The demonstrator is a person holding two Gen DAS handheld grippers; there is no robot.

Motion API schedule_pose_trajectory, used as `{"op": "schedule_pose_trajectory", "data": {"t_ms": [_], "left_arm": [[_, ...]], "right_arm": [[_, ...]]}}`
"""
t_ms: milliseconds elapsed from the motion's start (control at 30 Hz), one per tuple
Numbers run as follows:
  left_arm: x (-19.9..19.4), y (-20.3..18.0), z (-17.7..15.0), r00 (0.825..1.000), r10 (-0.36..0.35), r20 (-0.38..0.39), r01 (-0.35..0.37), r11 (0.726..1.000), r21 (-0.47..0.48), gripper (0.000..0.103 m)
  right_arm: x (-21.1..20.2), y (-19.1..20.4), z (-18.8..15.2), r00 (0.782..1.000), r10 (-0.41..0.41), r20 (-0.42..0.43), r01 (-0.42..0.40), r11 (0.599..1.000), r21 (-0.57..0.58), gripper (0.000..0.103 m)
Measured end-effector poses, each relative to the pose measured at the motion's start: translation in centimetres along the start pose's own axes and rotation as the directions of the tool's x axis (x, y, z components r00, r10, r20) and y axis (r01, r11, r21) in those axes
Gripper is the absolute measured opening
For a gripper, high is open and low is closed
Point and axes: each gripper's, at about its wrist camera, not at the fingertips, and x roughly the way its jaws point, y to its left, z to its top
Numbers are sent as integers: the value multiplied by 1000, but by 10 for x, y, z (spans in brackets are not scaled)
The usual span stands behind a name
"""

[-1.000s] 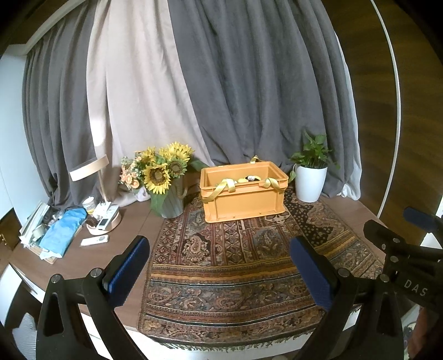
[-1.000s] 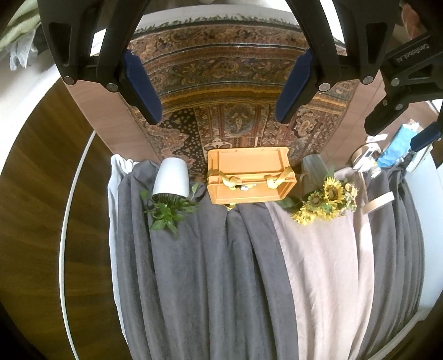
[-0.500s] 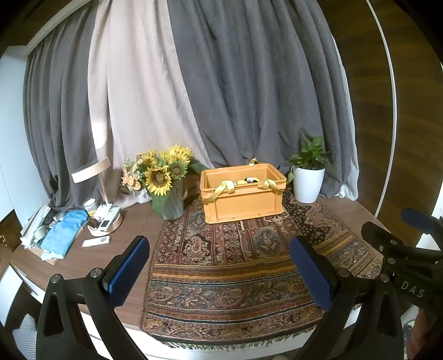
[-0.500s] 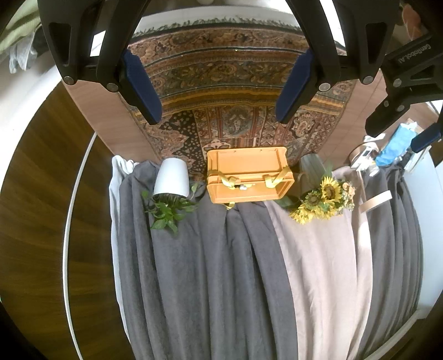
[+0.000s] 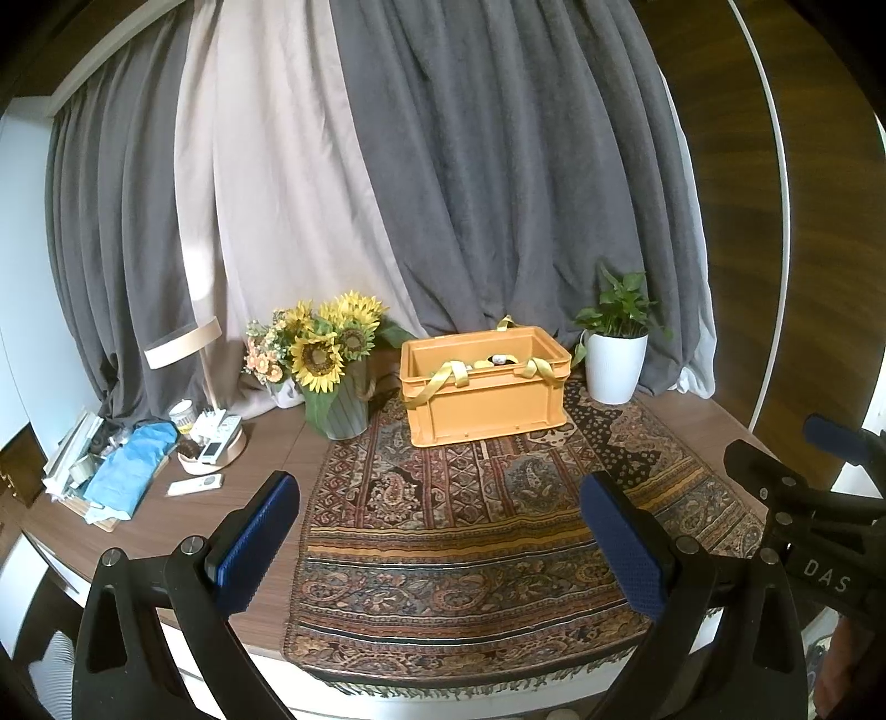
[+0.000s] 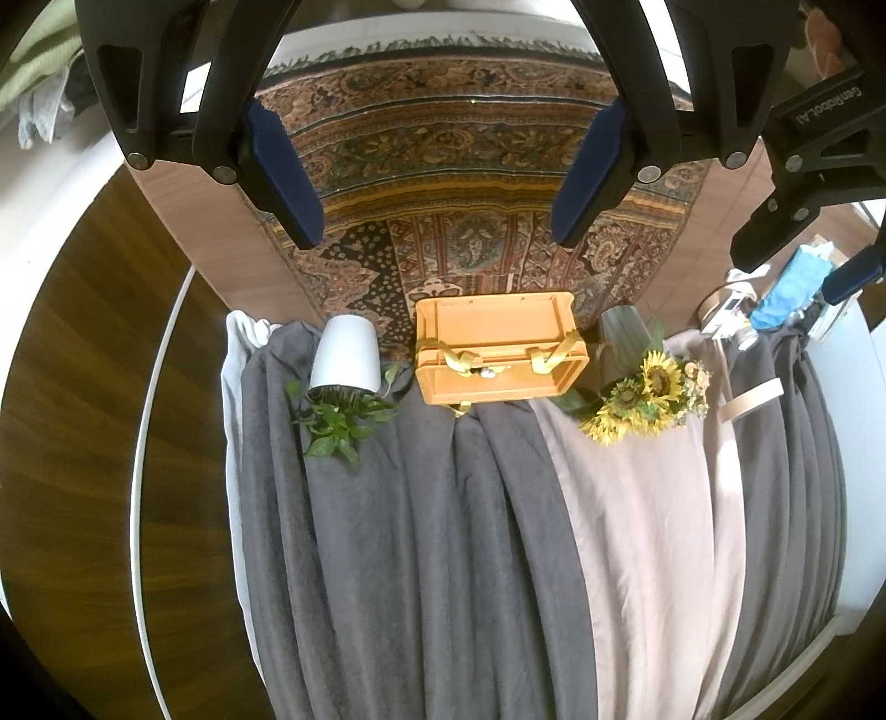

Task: Organize soft objects

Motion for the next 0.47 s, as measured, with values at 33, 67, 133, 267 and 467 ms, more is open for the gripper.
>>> {"op": "schedule_pose_trajectory", "data": {"t_ms": [33,67,133,267,467], "left_arm": [[0,0,0,1000,-2,1,2,1000,-1,103],[1,0,0,1000,-2,1,2,1000,0,103],[0,-1,-1,1000,0,2,0,1000,0,103],[0,-1,-1,1000,-4,1,4,1000,-1,103],[-4,1,0,1000,-5,2,5,1000,0,103]], "right_arm": [[0,0,0,1000,2,0,-2,1000,0,85],[-1,0,0,1000,2,1,-2,1000,-1,85],[0,1,0,1000,0,-1,0,1000,0,85],[0,1,0,1000,0,0,0,1000,0,85],[0,1,-1,1000,-1,0,1,1000,0,85]]}}
